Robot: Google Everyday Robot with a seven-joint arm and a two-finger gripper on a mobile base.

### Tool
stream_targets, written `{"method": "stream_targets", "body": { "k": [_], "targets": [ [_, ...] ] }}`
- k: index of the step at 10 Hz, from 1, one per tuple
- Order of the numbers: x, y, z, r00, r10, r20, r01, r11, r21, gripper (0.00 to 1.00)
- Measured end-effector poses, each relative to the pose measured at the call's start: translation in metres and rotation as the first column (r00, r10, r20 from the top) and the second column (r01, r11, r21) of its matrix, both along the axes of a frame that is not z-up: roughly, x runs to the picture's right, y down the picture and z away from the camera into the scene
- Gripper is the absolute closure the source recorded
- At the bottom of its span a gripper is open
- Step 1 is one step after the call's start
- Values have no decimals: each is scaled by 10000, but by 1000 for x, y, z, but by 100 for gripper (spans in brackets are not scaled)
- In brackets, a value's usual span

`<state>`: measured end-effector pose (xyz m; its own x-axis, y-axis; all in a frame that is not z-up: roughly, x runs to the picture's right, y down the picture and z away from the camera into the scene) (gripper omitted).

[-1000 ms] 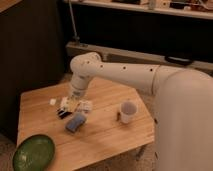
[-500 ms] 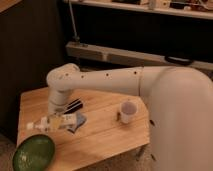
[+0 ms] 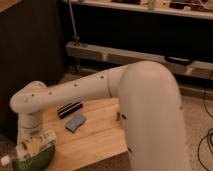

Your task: Place the bottle in the ceramic bowl

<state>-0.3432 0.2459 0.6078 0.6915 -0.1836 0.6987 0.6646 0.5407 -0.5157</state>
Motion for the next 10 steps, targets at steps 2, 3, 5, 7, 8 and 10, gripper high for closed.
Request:
{"method": "stream_targets", "body": {
  "k": [2, 3, 5, 7, 8, 10],
  "targets": [
    [-33, 27, -2, 9907, -1064, 843, 1066, 9943, 23, 29],
    [-48, 38, 2, 9792, -1598, 1254, 1593, 9871, 140, 22],
    [-54, 44, 8, 9716, -1987, 1286, 1951, 9800, 402, 20],
    [-54, 38, 16, 9797, -1793, 899, 1758, 9834, 457, 20],
    [-51, 30, 24, 9847, -1615, 653, 1588, 9863, 455, 20],
    [-41, 10, 42, 9928, -1189, 129, 1186, 9927, 219, 20]
  ]
}}
